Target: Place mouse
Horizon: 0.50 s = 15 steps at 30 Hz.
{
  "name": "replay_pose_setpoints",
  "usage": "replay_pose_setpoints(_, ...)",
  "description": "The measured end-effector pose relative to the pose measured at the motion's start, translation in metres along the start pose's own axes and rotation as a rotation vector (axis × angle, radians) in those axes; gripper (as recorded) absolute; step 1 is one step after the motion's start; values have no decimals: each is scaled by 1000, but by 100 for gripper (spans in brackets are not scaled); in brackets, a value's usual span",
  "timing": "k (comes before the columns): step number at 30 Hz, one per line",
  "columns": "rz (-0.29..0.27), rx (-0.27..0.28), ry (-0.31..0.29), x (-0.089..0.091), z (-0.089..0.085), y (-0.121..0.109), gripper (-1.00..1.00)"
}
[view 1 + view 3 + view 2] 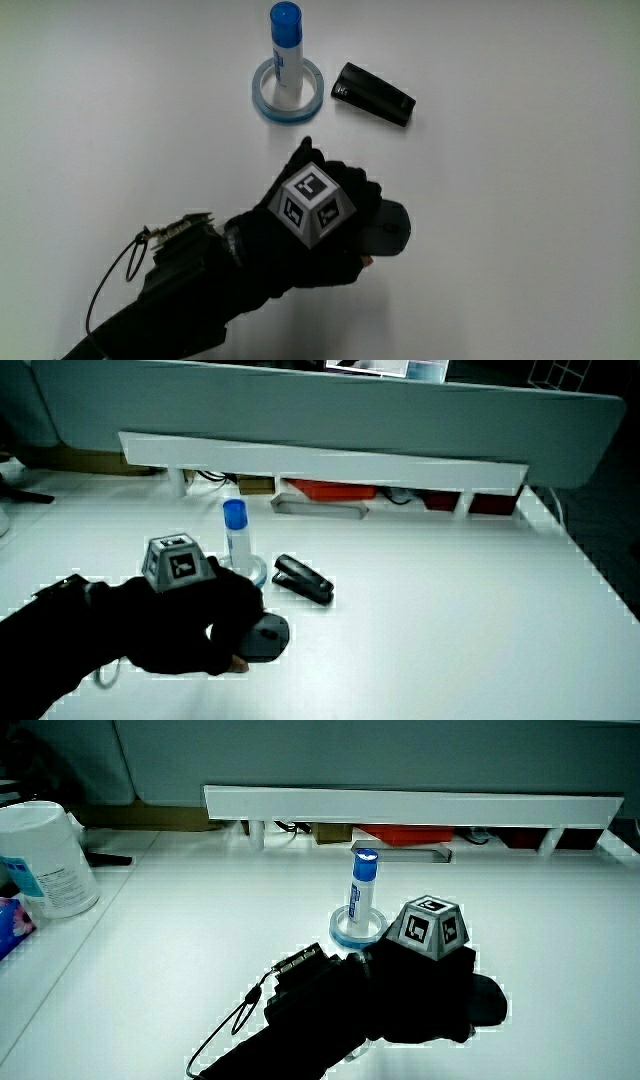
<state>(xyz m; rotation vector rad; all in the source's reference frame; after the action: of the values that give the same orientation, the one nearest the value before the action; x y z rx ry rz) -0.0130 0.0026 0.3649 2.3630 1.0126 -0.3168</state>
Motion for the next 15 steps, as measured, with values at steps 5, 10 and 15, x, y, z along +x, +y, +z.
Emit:
replay_pose_setpoints(5,-23,-63,17,4,-25,5,0)
replay_pose_setpoints(10,-32,-115,16,1,-49,11,0)
replay_pose_setpoints(15,-29,-118,21,-6,-73,14,0)
